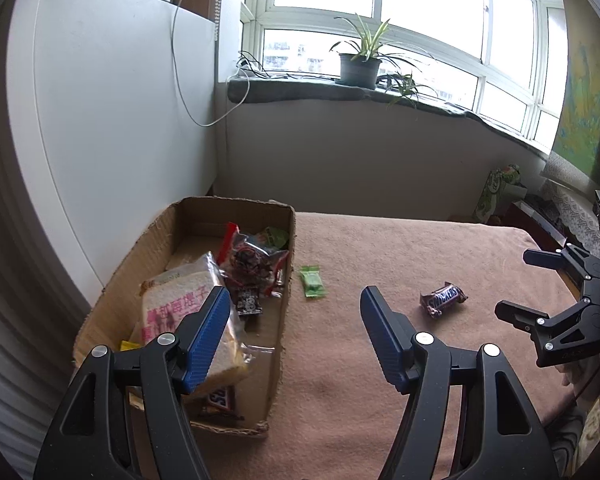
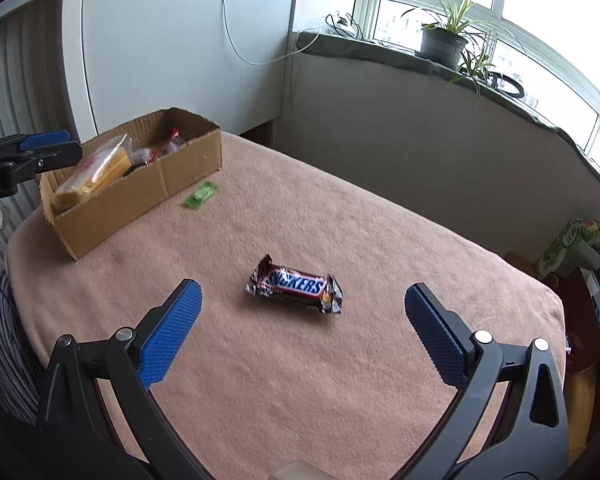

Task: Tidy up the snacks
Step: 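Move both tools back over the Snickers bar and green candy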

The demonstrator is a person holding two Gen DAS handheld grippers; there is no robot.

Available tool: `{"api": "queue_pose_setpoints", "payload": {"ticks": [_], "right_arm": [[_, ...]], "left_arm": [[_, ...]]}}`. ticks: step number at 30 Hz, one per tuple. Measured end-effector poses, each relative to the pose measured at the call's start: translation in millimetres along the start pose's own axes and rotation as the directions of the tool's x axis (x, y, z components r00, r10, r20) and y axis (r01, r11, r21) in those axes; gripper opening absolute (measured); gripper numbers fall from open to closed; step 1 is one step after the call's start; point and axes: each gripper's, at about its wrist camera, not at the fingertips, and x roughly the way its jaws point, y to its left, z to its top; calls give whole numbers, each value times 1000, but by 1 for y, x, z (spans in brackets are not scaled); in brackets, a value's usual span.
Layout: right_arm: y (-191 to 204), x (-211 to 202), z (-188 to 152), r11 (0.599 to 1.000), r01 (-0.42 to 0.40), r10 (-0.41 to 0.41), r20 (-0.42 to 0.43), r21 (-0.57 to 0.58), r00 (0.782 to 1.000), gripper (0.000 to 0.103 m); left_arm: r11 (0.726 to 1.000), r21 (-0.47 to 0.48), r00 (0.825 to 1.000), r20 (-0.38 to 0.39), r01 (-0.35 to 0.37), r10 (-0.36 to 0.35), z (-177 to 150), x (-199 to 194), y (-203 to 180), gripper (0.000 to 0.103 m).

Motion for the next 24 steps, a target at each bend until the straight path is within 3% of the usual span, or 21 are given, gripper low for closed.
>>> {"api": "queue_pose_setpoints", "payload": {"ticks": [8, 16, 20, 24], "right_arm": [[-18, 8, -13, 997, -43, 44, -23, 67, 999, 103], [-45, 10, -7, 972, -130, 126, 36, 195, 991, 103], [-59, 19, -11, 953, -177, 174, 33, 247, 984, 94], [-69, 24, -11, 949, -186, 182, 38, 254, 983, 91]], "left_arm": [[997, 39, 996, -59, 71, -69, -15, 12, -33, 67], [994, 35, 987, -126, 107, -102, -17, 40, -56, 66], [994, -3, 982, -154, 106, -105, -11, 62, -59, 65], [997, -29, 979, -185, 76, -80, -9, 85, -61, 50]]}}
